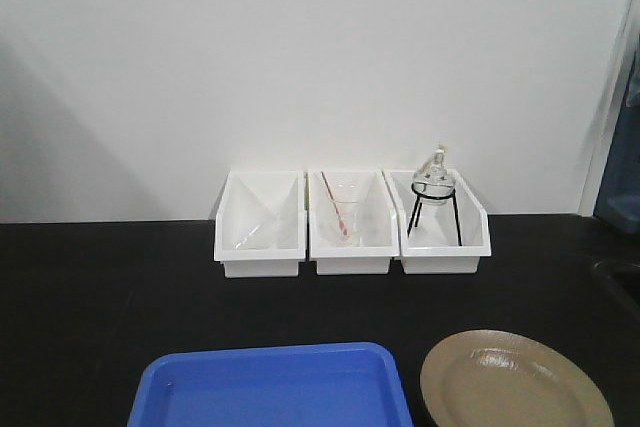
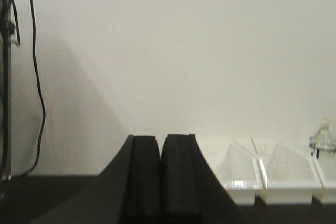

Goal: Place disk in tray to left cabinet

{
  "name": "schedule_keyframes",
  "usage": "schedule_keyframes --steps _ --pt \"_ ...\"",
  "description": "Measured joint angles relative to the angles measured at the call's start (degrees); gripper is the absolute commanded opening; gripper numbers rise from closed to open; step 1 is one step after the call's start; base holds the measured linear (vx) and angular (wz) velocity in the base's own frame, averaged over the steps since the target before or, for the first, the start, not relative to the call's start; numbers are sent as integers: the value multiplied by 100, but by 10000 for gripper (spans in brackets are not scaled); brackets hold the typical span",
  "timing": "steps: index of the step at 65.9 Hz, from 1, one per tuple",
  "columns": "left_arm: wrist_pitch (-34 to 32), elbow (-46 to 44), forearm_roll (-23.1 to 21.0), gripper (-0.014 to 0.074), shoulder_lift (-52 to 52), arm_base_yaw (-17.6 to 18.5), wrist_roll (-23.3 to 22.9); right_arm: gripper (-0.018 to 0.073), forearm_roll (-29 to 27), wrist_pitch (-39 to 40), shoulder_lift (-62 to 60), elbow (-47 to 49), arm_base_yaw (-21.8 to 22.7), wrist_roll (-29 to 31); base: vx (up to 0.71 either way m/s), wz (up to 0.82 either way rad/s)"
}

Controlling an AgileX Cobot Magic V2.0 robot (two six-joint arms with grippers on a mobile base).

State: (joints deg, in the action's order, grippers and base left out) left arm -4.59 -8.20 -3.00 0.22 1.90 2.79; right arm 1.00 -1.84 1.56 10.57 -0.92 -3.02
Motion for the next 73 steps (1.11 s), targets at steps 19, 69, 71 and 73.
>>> schedule_keyframes --steps 19,69,71,73 --pt "386 -1621 0 -1 1444 0 151 -2 84 -789 1488 1355 0 0 0 0" --pt "2025 -1626 0 323 2508 0 162 437 9 -981 3738 1346 0 -22 0 0" --pt "2025 -1626 0 337 2508 0 162 441 -100 -981 3822 1346 0 -50 0 0" --pt "2025 -1626 0 344 2508 0 162 441 -171 -981 3892 1346 0 -88 0 0"
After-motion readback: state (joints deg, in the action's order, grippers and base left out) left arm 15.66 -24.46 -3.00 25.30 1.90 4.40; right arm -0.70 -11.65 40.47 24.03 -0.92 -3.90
